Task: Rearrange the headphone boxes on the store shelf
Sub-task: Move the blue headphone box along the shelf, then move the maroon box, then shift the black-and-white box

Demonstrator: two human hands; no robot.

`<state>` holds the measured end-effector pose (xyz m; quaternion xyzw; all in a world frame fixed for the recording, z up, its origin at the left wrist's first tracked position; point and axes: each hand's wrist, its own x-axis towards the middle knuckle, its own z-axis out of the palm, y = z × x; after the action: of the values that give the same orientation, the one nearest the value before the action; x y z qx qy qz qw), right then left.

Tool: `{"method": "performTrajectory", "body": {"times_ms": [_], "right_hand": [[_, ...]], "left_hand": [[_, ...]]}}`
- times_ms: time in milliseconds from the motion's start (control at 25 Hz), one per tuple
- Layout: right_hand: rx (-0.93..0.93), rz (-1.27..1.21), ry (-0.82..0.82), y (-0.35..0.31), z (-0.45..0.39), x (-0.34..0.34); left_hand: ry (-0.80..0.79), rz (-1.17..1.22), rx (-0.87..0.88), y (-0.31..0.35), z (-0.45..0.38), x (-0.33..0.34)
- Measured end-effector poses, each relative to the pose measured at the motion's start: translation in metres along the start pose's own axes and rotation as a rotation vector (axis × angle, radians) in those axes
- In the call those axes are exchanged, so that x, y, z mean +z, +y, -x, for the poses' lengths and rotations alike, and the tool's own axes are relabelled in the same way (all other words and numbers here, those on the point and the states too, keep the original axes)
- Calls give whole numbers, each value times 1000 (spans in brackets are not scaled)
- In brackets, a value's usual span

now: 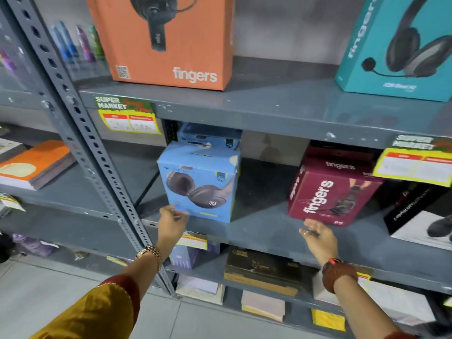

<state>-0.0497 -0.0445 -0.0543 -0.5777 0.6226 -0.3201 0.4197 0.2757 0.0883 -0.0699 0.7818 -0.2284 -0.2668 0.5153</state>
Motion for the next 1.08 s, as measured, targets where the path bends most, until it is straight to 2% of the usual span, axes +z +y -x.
{"method": "performTrajectory", "body": {"times_ms": [80, 200, 360, 560, 800, 920, 1080], "right_hand": [[56, -5, 26, 20, -11, -36], [88, -36, 49, 37, -36, -93], [14, -122, 25, 30, -73, -134], [-93, -141, -132, 6, -104, -152], [-151, -117, -200, -4, -92, -147], [-209, -59, -255, 0, -70, -149], [-294, -39, -275, 0, -35, -153]], "left_hand": [[-3, 11, -24, 1, 27, 38], [-174, 8, 2, 25, 70, 113], [-309, 55, 59, 79, 96, 191], [-333, 92, 88, 144, 102, 248], [-321, 119, 82, 154, 115, 251], [-310, 141, 129, 150, 128, 227], [-372, 207, 217, 151, 157, 183]]}}
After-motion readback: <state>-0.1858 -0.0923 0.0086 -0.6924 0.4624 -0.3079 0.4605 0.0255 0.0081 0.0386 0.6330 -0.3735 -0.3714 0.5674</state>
